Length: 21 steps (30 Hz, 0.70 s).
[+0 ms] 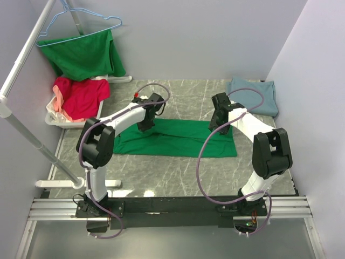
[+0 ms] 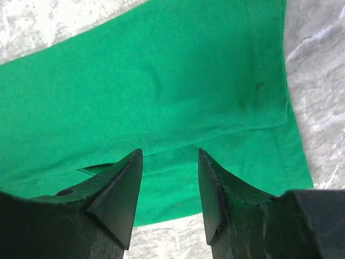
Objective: Fold and stack the t-shirts
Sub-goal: Fold the tshirt
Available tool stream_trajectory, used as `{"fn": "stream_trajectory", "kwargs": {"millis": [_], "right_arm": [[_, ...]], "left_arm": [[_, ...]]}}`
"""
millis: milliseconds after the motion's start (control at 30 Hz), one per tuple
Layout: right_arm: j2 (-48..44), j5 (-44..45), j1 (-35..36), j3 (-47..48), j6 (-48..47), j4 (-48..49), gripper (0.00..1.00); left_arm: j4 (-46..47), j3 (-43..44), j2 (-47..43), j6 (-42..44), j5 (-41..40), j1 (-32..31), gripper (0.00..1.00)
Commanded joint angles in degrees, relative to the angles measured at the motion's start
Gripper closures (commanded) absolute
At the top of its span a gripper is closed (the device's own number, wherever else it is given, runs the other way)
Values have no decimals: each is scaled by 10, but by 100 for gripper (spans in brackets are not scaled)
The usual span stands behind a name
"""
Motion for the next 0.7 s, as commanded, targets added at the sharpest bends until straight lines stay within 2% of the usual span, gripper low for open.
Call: {"fn": "stream_trajectory", "kwargs": {"millis": [0, 400, 500, 667], "right_arm": [[-28, 5, -5, -9, 1, 13, 48], [-23, -2, -3, -14, 2, 20, 48], [-24, -5, -4, -13, 1, 20, 48], [-20, -8, -4, -10, 0, 20, 48]], "left_arm": [[-9, -26, -49, -11, -7, -23, 93], [-8, -160, -140, -112, 10, -85, 86], [1, -193, -148, -140, 16, -105, 73], [-9, -228, -143, -173, 3, -140, 58]]}}
